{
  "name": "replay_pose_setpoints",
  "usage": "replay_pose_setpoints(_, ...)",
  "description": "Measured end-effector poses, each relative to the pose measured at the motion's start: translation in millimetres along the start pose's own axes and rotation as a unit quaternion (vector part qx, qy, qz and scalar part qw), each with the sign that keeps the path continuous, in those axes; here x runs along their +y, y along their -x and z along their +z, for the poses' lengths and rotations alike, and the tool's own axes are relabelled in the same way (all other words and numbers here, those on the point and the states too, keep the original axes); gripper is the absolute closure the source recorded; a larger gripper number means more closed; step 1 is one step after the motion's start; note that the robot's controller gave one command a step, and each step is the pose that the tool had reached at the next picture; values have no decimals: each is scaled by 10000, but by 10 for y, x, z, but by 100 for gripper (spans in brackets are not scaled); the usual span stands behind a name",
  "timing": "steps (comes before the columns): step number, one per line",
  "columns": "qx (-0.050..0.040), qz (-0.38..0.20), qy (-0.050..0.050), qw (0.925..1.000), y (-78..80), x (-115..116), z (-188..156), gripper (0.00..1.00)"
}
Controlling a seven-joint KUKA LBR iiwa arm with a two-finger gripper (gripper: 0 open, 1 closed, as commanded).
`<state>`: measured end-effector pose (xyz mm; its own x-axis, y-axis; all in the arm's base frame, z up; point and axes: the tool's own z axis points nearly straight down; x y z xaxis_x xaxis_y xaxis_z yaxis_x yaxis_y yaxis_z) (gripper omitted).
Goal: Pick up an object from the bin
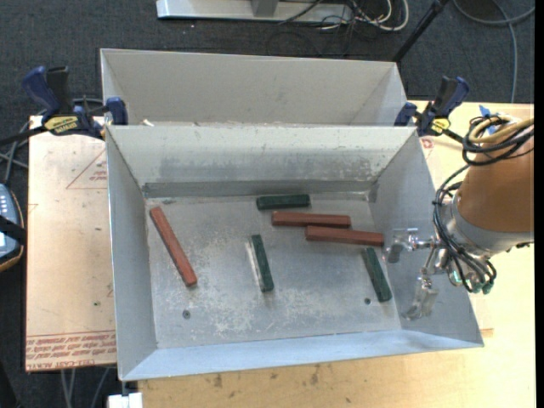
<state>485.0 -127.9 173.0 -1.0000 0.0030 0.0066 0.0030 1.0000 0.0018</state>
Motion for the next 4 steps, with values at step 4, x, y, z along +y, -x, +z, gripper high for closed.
replay_pose_setpoints(4, -38, -3447, -15, 9387, 556, 61, 441, 0)
